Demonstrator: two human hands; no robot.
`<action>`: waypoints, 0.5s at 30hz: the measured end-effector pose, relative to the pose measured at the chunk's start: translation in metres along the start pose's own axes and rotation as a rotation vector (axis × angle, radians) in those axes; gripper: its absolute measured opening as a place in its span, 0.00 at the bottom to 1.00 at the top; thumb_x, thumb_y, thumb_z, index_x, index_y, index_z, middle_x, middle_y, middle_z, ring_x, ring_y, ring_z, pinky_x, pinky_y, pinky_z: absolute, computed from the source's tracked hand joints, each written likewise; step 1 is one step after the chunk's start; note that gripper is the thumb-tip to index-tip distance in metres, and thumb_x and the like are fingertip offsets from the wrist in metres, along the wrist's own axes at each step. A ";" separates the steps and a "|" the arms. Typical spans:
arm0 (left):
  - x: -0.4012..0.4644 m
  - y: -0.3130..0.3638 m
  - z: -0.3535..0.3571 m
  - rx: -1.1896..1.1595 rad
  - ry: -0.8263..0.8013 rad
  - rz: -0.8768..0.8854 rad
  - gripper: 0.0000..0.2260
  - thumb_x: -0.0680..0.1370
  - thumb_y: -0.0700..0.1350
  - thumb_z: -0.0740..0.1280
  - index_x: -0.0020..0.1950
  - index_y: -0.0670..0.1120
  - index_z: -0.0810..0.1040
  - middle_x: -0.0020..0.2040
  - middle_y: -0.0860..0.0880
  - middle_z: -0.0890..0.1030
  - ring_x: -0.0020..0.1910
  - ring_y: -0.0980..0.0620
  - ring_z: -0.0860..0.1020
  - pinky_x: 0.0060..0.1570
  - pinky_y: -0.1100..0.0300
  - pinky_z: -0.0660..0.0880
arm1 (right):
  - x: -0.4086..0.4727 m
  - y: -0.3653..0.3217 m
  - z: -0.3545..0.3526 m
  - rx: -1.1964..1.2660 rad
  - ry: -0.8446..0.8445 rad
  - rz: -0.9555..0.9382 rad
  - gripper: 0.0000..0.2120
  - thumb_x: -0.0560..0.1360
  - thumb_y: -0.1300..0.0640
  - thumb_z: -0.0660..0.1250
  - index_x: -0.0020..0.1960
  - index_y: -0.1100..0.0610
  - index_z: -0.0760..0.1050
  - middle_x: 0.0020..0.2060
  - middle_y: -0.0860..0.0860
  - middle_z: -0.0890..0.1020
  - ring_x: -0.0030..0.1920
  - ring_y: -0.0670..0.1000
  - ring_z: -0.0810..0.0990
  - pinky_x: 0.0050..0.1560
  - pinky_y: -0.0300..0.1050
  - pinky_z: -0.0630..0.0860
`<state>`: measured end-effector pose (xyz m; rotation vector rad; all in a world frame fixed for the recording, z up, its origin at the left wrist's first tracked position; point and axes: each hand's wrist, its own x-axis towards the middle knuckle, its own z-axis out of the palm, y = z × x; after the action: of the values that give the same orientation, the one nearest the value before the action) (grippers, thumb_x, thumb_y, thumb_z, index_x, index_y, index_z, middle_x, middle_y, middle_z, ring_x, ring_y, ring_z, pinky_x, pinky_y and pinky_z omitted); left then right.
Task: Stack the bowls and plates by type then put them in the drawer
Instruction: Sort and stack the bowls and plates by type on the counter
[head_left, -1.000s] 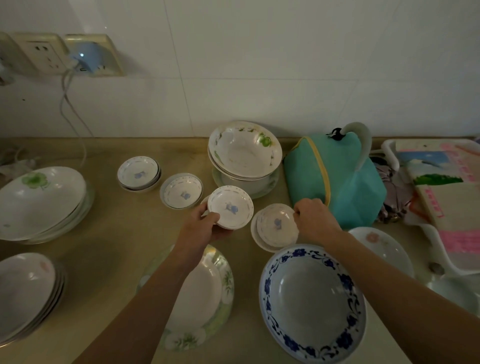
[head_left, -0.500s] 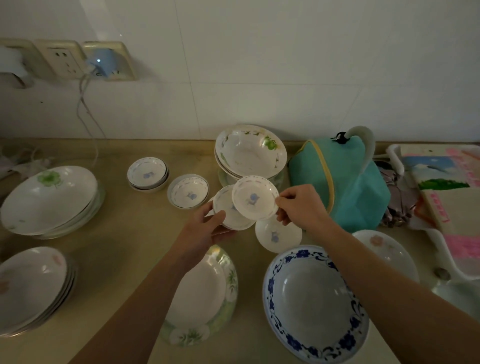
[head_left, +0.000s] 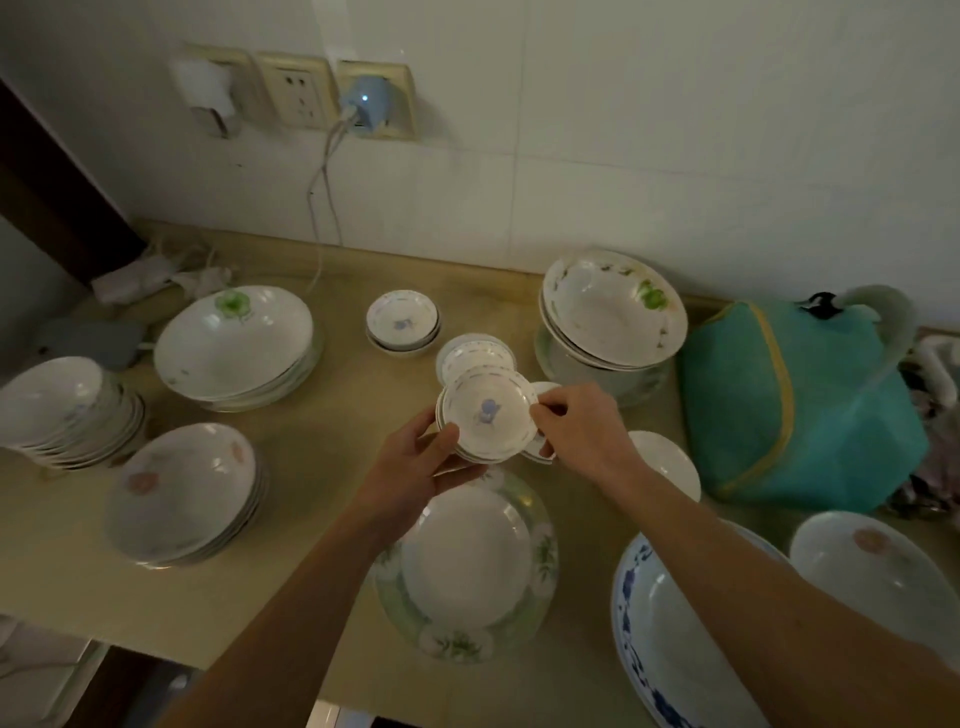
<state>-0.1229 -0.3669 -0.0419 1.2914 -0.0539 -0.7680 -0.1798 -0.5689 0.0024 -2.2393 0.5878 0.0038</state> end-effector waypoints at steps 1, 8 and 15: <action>-0.001 0.002 -0.009 -0.001 0.004 0.001 0.16 0.83 0.41 0.64 0.72 0.47 0.73 0.61 0.41 0.83 0.59 0.39 0.82 0.53 0.52 0.81 | 0.001 -0.006 0.006 -0.017 -0.030 -0.015 0.09 0.81 0.58 0.66 0.51 0.59 0.85 0.40 0.54 0.86 0.38 0.51 0.86 0.47 0.50 0.85; 0.002 0.021 -0.057 0.028 0.039 -0.024 0.17 0.81 0.34 0.63 0.67 0.48 0.78 0.60 0.41 0.84 0.57 0.41 0.84 0.49 0.51 0.82 | 0.008 -0.036 0.049 0.123 -0.073 -0.014 0.09 0.80 0.59 0.65 0.50 0.56 0.85 0.36 0.49 0.86 0.34 0.40 0.85 0.33 0.34 0.82; 0.015 0.029 -0.092 0.028 0.149 -0.072 0.18 0.78 0.32 0.59 0.61 0.48 0.81 0.57 0.43 0.85 0.53 0.42 0.85 0.45 0.50 0.83 | 0.032 -0.045 0.064 0.089 0.024 0.015 0.11 0.81 0.53 0.66 0.48 0.56 0.85 0.40 0.52 0.87 0.38 0.52 0.84 0.43 0.49 0.85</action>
<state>-0.0564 -0.2960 -0.0509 1.3799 0.1021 -0.7327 -0.1206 -0.5110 -0.0157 -2.1511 0.6060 -0.0416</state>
